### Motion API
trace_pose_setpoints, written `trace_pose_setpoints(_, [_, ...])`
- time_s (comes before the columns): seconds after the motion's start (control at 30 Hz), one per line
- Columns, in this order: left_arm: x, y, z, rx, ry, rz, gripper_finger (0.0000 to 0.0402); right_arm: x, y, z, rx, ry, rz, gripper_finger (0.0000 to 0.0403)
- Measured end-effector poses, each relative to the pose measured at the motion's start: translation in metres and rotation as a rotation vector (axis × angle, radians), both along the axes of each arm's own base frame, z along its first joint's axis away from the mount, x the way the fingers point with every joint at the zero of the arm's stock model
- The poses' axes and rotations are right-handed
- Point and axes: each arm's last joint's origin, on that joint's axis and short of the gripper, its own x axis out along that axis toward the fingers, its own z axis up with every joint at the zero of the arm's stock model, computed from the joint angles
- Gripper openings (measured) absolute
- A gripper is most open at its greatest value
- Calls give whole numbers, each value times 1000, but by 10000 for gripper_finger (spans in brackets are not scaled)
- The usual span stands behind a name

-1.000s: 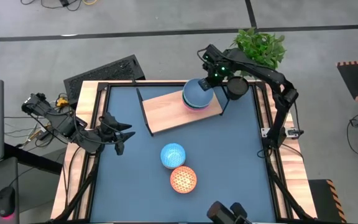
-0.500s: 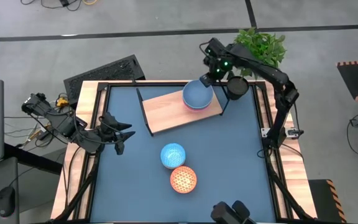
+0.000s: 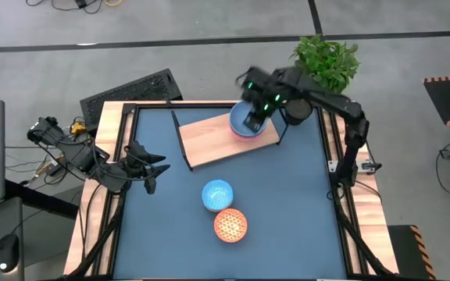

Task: Place and stack bowls onto a shelf
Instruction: Put the light blue bowl on the shelf

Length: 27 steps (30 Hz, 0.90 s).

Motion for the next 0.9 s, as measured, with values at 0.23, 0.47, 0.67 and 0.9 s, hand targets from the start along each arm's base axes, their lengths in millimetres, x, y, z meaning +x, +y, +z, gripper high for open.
trace_pose_setpoints(0.23, [0,0,0,-4,3,-6,162,40,74,-18,-134,-9,180,112])
trace_pose_setpoints(0.47, [0,0,-1,-1,9,-7,162,78,110,-62,-122,23,288,113])
trace_pose_setpoints(0.67, [-1,0,-2,6,19,-7,162,103,115,-113,-108,146,342,123])
trace_pose_setpoints(0.9, [-1,1,-2,12,31,-7,162,116,111,-146,-58,202,347,136])
